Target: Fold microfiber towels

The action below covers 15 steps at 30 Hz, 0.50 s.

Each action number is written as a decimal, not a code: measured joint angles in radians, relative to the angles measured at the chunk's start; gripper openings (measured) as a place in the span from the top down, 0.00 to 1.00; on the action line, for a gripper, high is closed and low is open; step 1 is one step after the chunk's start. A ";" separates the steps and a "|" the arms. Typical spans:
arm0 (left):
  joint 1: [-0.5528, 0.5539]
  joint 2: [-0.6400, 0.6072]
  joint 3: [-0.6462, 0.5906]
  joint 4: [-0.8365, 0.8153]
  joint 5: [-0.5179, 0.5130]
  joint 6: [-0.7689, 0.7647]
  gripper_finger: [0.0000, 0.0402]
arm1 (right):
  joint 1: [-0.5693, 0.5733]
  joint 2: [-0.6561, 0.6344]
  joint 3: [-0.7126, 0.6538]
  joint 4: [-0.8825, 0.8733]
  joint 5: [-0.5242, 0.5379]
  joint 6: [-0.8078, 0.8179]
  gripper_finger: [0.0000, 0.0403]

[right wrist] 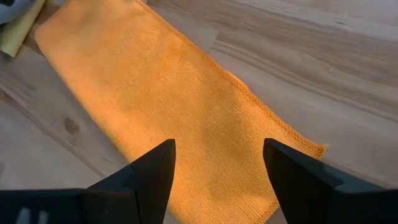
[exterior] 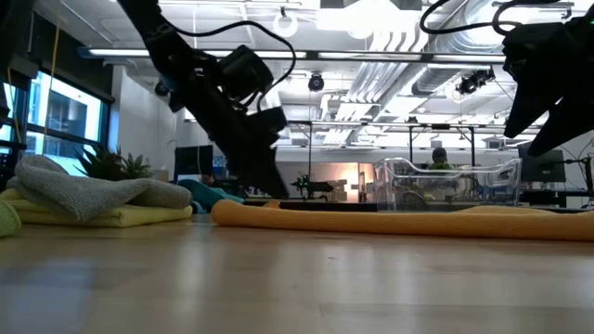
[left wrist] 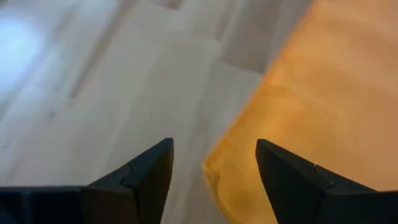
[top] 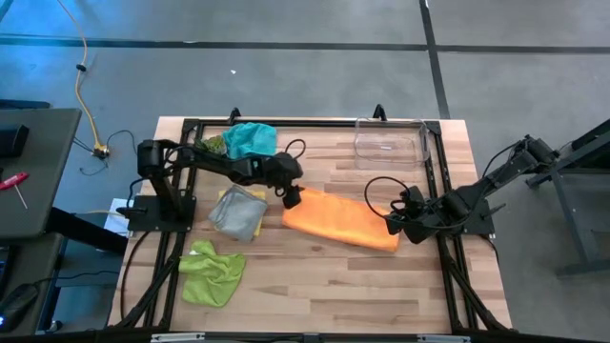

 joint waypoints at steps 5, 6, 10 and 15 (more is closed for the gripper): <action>0.011 0.000 -0.027 0.020 0.039 0.041 0.48 | 0.000 0.000 0.000 0.000 0.014 -0.001 0.41; 0.012 0.000 -0.027 0.024 0.042 0.054 0.49 | 0.000 0.000 0.000 0.000 0.020 0.000 0.41; 0.012 0.008 -0.028 0.025 0.054 0.114 0.52 | 0.000 0.000 0.000 0.000 0.048 0.000 0.41; 0.016 0.039 -0.028 0.028 0.035 0.090 0.61 | 0.000 0.000 0.000 0.000 0.049 0.000 0.41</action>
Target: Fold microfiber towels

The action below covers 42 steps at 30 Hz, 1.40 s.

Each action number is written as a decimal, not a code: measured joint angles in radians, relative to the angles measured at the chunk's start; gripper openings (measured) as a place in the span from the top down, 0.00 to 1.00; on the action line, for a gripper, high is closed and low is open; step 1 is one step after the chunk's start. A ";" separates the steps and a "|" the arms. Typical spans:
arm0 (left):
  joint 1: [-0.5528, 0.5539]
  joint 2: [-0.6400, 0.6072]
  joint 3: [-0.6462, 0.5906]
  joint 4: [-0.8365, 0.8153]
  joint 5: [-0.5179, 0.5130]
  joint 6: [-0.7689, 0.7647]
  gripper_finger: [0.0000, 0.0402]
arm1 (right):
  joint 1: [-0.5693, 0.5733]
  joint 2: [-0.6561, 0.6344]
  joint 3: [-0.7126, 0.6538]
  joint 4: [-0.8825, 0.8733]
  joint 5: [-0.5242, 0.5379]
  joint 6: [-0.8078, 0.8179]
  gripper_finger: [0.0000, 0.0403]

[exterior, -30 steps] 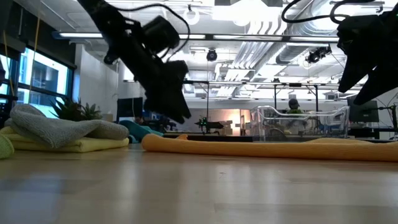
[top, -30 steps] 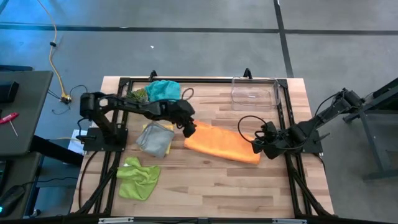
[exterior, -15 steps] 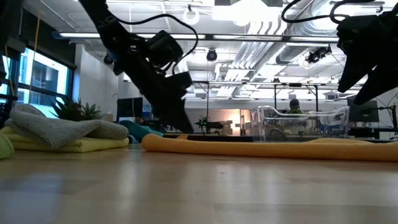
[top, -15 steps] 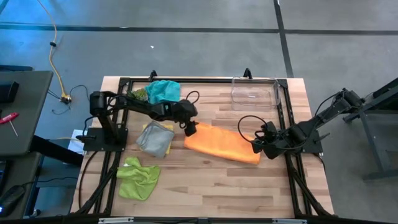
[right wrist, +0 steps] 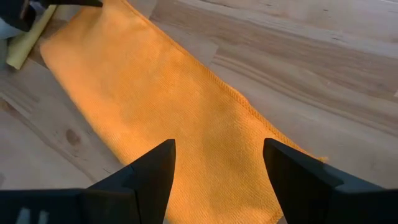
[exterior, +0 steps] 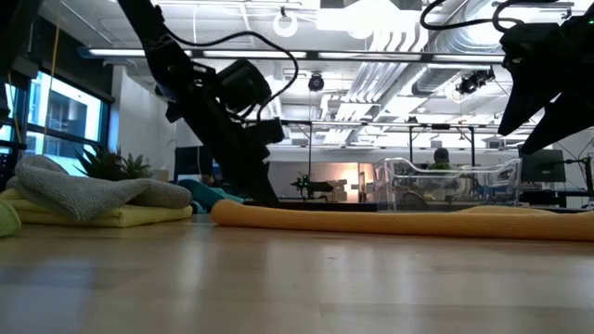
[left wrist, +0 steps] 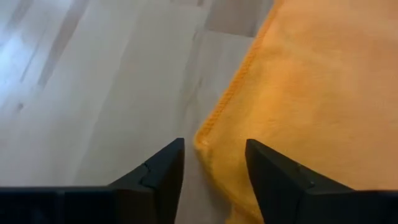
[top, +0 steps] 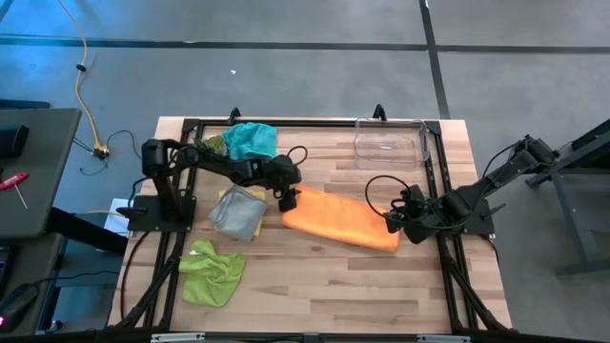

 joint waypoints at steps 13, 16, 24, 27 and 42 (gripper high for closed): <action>0.008 -0.006 0.024 0.000 0.001 -0.024 0.94 | 0.000 0.000 0.000 0.001 -0.009 0.001 0.41; 0.007 -0.006 0.024 -0.041 -0.007 -0.028 0.99 | 0.000 0.000 0.000 0.001 -0.010 0.001 0.41; 0.007 -0.006 0.024 -0.037 -0.020 -0.046 0.80 | 0.000 0.000 0.000 0.001 -0.011 0.001 0.41; 0.007 -0.006 0.024 -0.038 -0.031 -0.046 0.69 | 0.000 0.000 0.000 0.002 -0.012 0.002 0.41; 0.009 -0.035 0.025 -0.109 0.006 -0.020 0.66 | 0.000 0.000 0.000 0.000 -0.011 -0.002 0.41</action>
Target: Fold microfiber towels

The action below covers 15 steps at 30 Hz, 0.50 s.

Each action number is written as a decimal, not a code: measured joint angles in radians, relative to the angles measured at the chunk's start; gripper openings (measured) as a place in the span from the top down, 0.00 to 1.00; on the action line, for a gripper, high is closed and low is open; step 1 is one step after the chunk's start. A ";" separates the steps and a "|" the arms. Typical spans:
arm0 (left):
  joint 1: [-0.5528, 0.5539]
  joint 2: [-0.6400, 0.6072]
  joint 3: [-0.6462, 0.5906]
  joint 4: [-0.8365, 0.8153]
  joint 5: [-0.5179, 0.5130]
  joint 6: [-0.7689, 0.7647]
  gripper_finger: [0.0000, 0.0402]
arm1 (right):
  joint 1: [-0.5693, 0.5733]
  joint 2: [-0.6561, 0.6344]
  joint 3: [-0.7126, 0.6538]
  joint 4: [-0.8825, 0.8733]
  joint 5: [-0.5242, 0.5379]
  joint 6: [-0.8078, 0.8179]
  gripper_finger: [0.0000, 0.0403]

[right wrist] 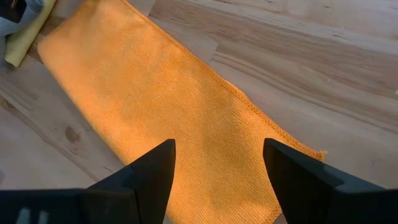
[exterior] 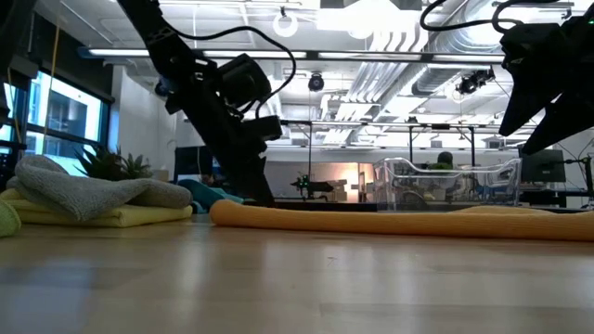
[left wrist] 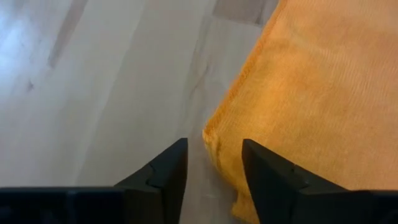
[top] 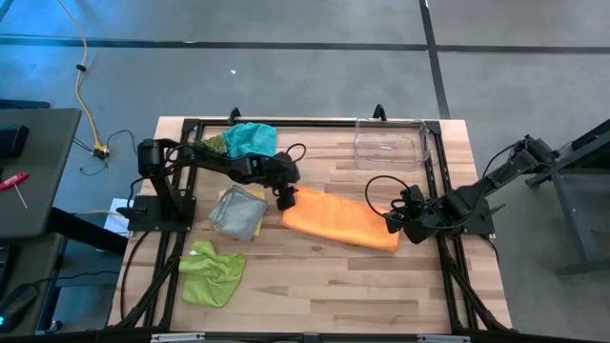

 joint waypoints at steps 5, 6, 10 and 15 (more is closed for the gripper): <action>0.007 0.010 0.000 0.018 -0.010 -0.007 0.76 | 0.000 0.000 0.000 0.000 0.000 0.000 0.41; 0.008 0.012 0.000 0.017 -0.010 -0.008 0.78 | 0.000 0.000 0.000 0.000 0.000 0.000 0.41; 0.008 0.013 0.000 0.049 -0.010 -0.008 0.84 | 0.000 0.000 0.000 0.000 0.000 0.000 0.41; 0.007 0.039 0.000 0.040 0.001 -0.009 0.90 | 0.000 0.000 0.000 0.000 0.000 0.000 0.41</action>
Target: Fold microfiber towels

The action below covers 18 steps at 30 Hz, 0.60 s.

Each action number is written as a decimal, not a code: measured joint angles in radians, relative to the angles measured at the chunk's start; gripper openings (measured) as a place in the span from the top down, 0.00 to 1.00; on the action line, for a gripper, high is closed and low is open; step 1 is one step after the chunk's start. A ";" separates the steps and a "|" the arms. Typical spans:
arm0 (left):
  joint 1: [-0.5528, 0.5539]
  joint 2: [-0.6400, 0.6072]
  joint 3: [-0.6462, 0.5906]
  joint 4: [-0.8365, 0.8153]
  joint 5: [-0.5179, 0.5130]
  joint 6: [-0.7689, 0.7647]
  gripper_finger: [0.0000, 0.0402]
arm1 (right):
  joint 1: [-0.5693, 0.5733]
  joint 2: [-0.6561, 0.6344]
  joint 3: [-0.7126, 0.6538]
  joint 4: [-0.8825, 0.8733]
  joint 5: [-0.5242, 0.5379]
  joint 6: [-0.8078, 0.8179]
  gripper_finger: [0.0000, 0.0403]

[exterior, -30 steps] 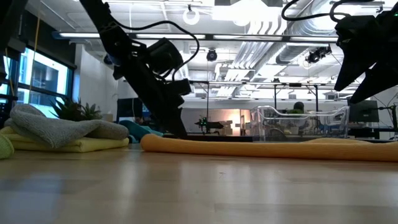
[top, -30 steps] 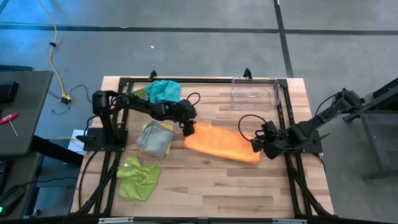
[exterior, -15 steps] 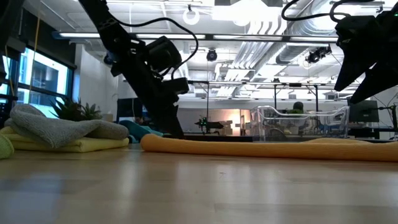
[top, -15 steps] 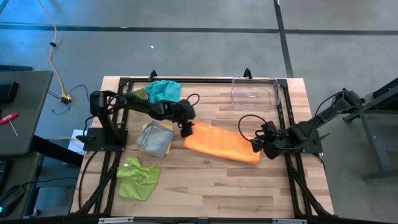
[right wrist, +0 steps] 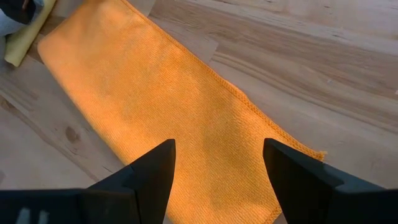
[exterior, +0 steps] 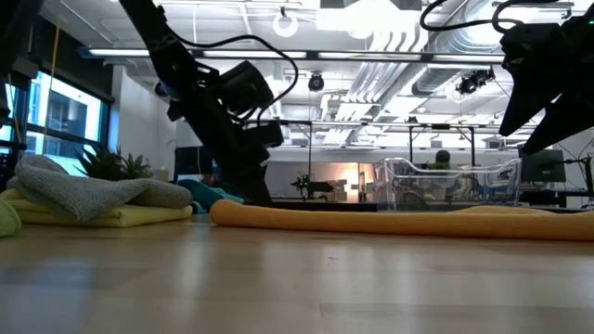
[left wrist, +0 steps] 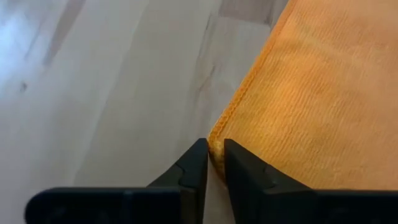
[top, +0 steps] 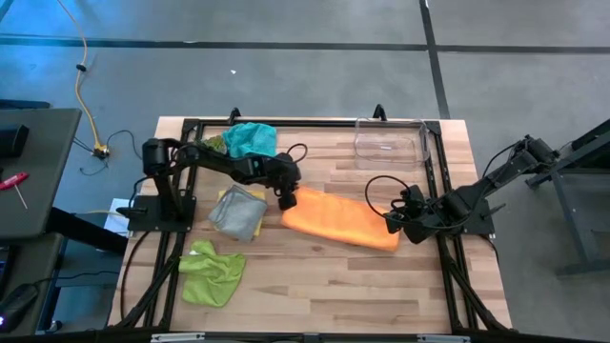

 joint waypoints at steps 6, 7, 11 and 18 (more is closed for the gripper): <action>-0.005 -0.007 0.000 -0.031 0.000 0.007 0.96 | 0.000 0.000 0.000 0.003 0.000 0.003 0.41; -0.005 -0.011 0.001 -0.031 -0.001 0.006 0.97 | 0.000 0.000 0.000 0.003 0.000 0.003 0.41; -0.005 -0.029 0.030 -0.075 -0.007 0.007 0.99 | 0.000 0.000 0.000 0.003 0.000 0.003 0.41; -0.033 -0.093 0.068 -0.148 -0.006 -0.049 1.00 | 0.004 -0.003 0.000 0.000 -0.033 -0.021 0.41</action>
